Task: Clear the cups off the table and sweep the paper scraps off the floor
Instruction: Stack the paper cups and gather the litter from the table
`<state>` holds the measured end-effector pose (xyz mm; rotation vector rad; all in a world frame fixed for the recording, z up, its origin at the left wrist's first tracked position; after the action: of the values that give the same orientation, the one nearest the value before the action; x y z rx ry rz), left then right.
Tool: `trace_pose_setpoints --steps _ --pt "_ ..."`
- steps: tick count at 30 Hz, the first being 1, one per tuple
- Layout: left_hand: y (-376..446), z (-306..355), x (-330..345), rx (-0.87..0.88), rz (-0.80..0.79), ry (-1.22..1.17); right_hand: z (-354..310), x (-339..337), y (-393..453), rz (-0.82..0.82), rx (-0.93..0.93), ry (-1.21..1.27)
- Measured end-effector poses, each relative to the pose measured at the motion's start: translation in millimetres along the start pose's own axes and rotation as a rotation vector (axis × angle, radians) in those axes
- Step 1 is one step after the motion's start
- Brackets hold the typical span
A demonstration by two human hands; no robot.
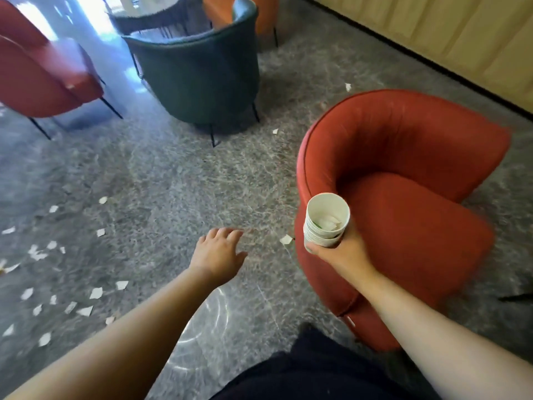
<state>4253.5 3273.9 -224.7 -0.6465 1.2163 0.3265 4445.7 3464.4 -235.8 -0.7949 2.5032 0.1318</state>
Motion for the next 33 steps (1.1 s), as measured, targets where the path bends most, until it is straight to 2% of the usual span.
trace_pose_setpoints --steps 5,11,23,33 --pt "13 -50 -12 -0.111 0.039 -0.025 -29 58 43 -0.125 -0.014 -0.016" --pt "61 -103 -28 -0.218 0.024 -0.012 -61 117 114 -0.178 -0.038 0.023" --pt "157 -223 -102 -0.427 0.072 0.010 -152 230 267 -0.387 -0.120 0.004" --pt "242 -376 -169 -0.507 0.108 -0.002 -252 376 361 -0.444 -0.129 0.036"
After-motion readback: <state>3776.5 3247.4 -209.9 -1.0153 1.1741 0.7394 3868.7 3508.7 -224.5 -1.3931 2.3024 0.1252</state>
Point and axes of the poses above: each hand's wrist, its own y-axis towards the middle knuckle, its own x-axis out of the palm, z = x × y, the point moved 4 cm from there along y, towards the middle knuckle, and after that the axes turned 4 degrees about -y, right-handed, at the moved point
